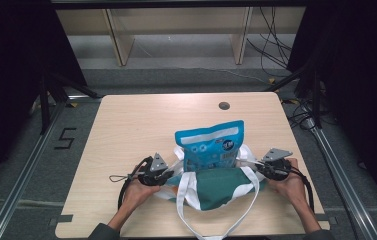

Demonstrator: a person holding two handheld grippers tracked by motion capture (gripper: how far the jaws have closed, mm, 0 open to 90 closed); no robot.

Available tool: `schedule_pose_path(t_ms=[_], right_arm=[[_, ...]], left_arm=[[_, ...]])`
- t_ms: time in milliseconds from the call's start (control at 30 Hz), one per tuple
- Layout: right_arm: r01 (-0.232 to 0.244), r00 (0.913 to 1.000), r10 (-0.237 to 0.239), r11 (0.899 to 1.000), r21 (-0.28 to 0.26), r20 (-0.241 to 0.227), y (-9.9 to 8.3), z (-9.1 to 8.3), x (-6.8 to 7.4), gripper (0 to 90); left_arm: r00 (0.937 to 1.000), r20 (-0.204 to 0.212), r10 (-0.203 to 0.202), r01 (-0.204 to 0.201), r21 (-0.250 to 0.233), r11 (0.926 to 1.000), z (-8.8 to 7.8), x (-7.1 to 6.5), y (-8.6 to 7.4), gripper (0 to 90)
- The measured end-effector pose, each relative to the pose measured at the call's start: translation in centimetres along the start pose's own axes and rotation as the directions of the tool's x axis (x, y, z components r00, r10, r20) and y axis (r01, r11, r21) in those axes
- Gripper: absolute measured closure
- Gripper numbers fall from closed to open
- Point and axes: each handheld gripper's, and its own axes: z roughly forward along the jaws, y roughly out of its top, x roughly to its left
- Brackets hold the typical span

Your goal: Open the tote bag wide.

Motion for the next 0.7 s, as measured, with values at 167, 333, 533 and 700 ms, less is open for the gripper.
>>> schedule_pose_path(t_ms=[167, 333, 533, 700], right_arm=[[0.018, 0.9994, -0.018, 1.0, -0.007, 0.03, 0.9, 0.9, -0.2, 86.9], [-0.003, 0.9988, 0.004, 1.0, -0.013, 0.049, 2.0, 1.9, -1.2, 81.4], [-0.079, 0.993, 0.084, 0.995, -0.065, 0.083, 2.7, -0.6, -2.3, 60.2], [-0.18, 0.9801, 0.193, 0.962, -0.204, 0.047, 3.6, -5.2, -2.6, 55.8]], left_arm=[[0.9998, -0.017, -0.005, 0.005, 0.005, 1.0, 0.3, 0.8, 0.2, 82.7], [0.9975, -0.062, -0.032, 0.031, -0.012, 0.9995, 1.2, 1.6, 0.8, 82.3], [0.9962, -0.08, -0.035, 0.034, -0.011, 0.9994, 0.7, 1.7, 1.1, 76.2], [0.9942, -0.073, -0.079, 0.076, -0.041, 0.9962, -0.5, 1.9, 1.9, 66.9]])
